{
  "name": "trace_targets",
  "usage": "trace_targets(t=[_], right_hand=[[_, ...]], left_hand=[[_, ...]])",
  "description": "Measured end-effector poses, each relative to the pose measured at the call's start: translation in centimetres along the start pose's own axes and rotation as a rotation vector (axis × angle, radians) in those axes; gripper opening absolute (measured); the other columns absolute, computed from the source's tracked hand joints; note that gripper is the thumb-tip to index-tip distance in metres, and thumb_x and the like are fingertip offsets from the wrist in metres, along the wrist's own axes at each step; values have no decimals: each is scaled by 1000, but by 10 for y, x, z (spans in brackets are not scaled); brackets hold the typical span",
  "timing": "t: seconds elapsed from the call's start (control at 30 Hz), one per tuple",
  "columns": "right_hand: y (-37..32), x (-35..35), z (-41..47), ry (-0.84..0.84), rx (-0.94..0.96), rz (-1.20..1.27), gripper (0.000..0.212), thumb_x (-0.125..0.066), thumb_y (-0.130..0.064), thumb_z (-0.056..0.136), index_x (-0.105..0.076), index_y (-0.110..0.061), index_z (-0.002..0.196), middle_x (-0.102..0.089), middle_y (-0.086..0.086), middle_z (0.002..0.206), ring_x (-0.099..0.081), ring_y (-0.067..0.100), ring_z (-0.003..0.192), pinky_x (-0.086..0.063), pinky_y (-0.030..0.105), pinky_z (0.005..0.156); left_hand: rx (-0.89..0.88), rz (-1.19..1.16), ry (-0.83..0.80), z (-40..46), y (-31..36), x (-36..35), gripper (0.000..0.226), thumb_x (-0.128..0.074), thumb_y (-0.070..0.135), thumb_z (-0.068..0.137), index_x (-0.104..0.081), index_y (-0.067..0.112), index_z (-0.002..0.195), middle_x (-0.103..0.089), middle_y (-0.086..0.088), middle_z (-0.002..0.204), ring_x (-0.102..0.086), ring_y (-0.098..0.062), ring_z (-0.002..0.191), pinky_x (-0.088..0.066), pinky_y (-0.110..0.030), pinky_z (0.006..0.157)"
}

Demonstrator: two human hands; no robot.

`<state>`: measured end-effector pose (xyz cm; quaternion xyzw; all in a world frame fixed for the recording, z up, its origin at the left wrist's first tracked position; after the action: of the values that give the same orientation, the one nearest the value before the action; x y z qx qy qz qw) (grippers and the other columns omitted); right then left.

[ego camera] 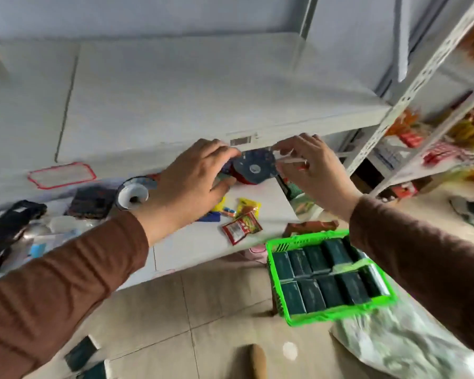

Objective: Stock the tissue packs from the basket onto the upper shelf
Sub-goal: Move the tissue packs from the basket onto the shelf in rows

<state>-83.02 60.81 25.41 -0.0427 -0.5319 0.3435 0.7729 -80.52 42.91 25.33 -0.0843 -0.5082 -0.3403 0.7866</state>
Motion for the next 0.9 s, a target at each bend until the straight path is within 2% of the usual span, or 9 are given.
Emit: trace_targets(t=[0.1, 0.2, 0.27, 0.4, 0.57, 0.7, 0.83, 0.9], right_hand=[[68, 4, -65, -70, -118, -16, 29, -67, -22, 88, -63, -20, 117, -61, -6, 108, -52, 11, 100, -39, 26, 81], [145, -4, -122, -157, -263, -2, 29, -65, -21, 88, -62, -22, 117, -62, -4, 106, -57, 13, 96, -46, 30, 83], [202, -5, -159, -175, -366, -12, 29, -63, -17, 89, -62, -21, 118, -65, -3, 103, -60, 15, 91, -50, 34, 82], [331, -12, -238, -211, -634, 18, 33, -57, -8, 87, -60, -20, 118, -70, -1, 101, -65, 24, 90, -53, 40, 81], [456, -43, -339, -301, -925, 13, 32, -55, -6, 85, -60, -15, 115, -70, 5, 106, -65, 28, 94, -46, 31, 78], [511, -89, -406, -423, -1053, -16, 23, -60, -11, 84, -57, -10, 107, -65, 15, 107, -61, 34, 98, -38, 32, 70], [543, -139, -461, -492, -1144, -69, 35, -58, -14, 86, -54, -8, 120, -56, 17, 125, -56, 35, 114, -45, 37, 90], [554, -163, -481, -538, -1175, -103, 35, -55, -14, 88, -49, -7, 121, -53, 17, 125, -55, 36, 114, -46, 40, 91]], left_hand=[[-58, -52, -123, 4, 55, -82, 43, -65, 29, 87, -59, 13, 127, -60, -3, 123, -52, -23, 113, -41, -36, 96], [-66, -94, -265, 9, 98, -169, 44, -68, 30, 84, -60, 14, 124, -61, -4, 120, -54, -26, 110, -43, -41, 96], [-51, -121, -357, 13, 124, -228, 45, -70, 28, 84, -59, 14, 125, -61, -5, 121, -54, -27, 113, -44, -41, 98], [39, -164, -538, 25, 165, -349, 46, -66, 30, 89, -54, 15, 131, -54, -5, 131, -47, -26, 123, -36, -36, 107], [152, -202, -731, 33, 202, -493, 45, -63, 27, 90, -52, 16, 133, -52, -6, 134, -46, -26, 126, -35, -34, 107], [230, -186, -856, 34, 215, -591, 48, -61, 26, 91, -49, 16, 136, -50, -8, 137, -45, -27, 129, -36, -36, 108], [259, -130, -919, 39, 212, -675, 49, -61, 25, 90, -47, 17, 136, -48, -7, 138, -44, -29, 130, -42, -45, 105], [232, -89, -928, 46, 212, -711, 48, -61, 20, 91, -46, 15, 136, -47, -9, 137, -43, -30, 130, -41, -46, 105]])
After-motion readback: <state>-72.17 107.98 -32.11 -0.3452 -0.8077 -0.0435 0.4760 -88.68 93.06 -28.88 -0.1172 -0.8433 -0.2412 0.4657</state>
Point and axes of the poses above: each hand's wrist, its own z-axis towards the middle knuckle, its own x-axis out of the back of the hand, y = z × x, the point moved 10 cm from there along z, towards the middle knuckle
